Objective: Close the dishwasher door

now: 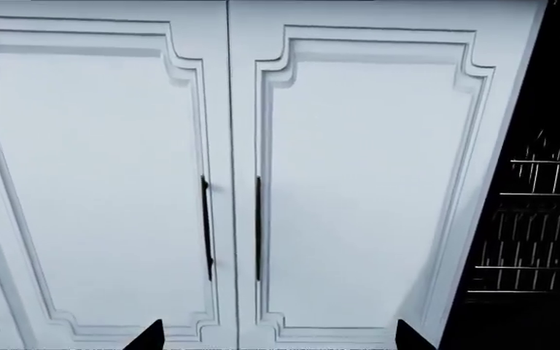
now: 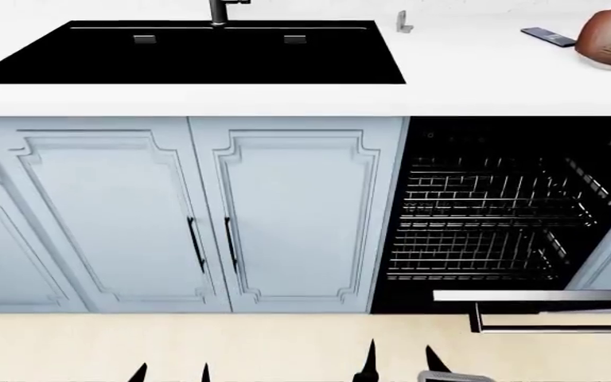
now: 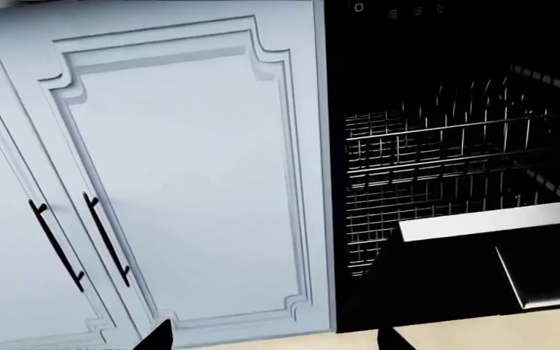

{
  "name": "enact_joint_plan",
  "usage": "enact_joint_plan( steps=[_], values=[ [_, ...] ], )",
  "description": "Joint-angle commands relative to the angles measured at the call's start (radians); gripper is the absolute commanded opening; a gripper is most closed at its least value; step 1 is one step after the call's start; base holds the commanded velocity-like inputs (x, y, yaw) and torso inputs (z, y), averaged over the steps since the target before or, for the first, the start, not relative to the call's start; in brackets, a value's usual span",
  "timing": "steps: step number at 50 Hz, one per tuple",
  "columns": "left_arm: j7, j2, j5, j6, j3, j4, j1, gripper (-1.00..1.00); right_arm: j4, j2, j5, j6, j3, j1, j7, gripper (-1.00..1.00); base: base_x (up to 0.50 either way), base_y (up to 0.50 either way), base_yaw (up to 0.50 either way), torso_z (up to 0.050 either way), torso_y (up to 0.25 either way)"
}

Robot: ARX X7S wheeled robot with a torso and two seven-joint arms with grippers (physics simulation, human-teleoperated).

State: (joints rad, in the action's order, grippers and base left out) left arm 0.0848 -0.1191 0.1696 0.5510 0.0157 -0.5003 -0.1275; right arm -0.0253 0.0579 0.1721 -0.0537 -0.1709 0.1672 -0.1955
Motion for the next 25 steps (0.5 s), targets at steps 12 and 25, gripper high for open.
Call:
enact_joint_plan(
  steps=[12,25],
  values=[
    [0.019,-0.008,0.035,0.043,0.018,-0.038,0.003,1.00,-0.009,0.026,0.033,-0.019,-0.035,0.003,-0.034,1.00,0.00,0.00,0.00,-0.050,0.059],
    [0.004,-0.013,0.031,0.041,0.028,-0.036,0.002,1.00,-0.010,0.040,0.048,-0.023,-0.053,0.000,-0.048,1.00,0.00,0.00,0.00,-0.050,0.060]
  ],
)
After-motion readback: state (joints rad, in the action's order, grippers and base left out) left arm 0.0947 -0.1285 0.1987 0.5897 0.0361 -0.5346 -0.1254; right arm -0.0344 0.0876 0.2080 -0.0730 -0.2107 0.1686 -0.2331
